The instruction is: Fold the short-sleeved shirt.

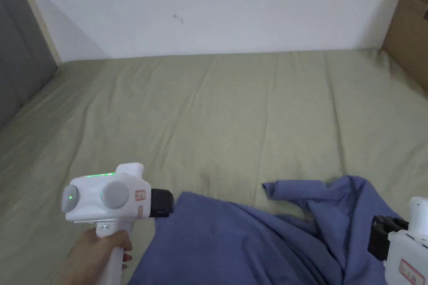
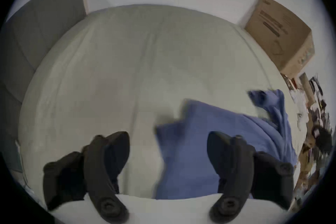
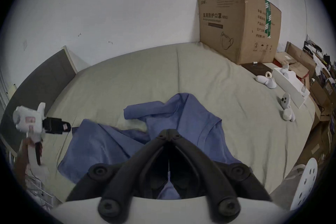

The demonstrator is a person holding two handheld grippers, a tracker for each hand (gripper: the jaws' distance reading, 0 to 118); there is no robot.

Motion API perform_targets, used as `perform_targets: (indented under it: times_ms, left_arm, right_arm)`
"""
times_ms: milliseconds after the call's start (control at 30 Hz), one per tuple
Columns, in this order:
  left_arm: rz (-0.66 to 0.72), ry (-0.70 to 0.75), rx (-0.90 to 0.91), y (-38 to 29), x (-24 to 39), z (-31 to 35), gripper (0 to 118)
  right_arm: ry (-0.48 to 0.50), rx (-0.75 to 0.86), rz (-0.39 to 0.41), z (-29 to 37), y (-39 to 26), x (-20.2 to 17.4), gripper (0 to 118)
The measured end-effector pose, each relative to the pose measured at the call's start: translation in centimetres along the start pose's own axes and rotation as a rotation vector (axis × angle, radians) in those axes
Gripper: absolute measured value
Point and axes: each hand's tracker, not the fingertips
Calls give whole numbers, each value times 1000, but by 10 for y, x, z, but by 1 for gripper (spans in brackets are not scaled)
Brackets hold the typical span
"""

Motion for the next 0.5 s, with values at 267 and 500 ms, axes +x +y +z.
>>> perform_targets:
  times_ms: [267, 500]
  left_arm:
    - [-70, 89, -66, -5, 4, -47, 75]
    - [-189, 170, -80, -9, 34, -45, 66]
  right_arm:
    - [-15, -61, 21, -27, -8, -2, 0]
    - [-5, -115, -37, -32, -20, 3, 0]
